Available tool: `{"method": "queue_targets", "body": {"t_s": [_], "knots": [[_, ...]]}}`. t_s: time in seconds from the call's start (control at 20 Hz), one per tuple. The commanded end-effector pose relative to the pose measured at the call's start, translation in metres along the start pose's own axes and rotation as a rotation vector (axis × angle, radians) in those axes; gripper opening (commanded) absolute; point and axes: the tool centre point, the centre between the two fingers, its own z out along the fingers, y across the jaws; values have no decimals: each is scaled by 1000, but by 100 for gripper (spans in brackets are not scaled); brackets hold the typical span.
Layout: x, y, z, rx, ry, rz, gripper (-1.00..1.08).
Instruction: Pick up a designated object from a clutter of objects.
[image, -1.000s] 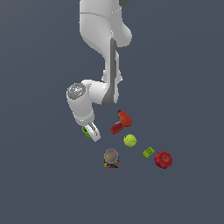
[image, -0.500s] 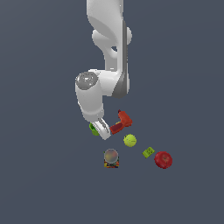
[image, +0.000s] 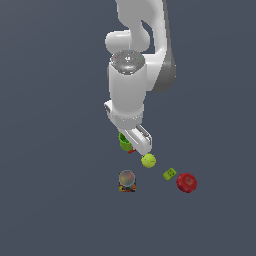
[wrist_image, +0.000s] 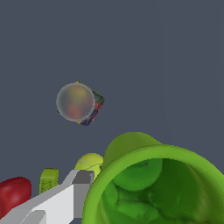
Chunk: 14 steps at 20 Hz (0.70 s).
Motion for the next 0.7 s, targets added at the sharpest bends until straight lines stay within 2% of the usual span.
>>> {"method": "queue_targets", "body": {"t_s": [0.0, 0.35, 0.65], "knots": [[-12, -18, -25, 0, 1, 1, -100], [-42, -67, -88, 0, 0, 1, -100], [-59, -98, -127, 1, -1, 0, -100]]}}
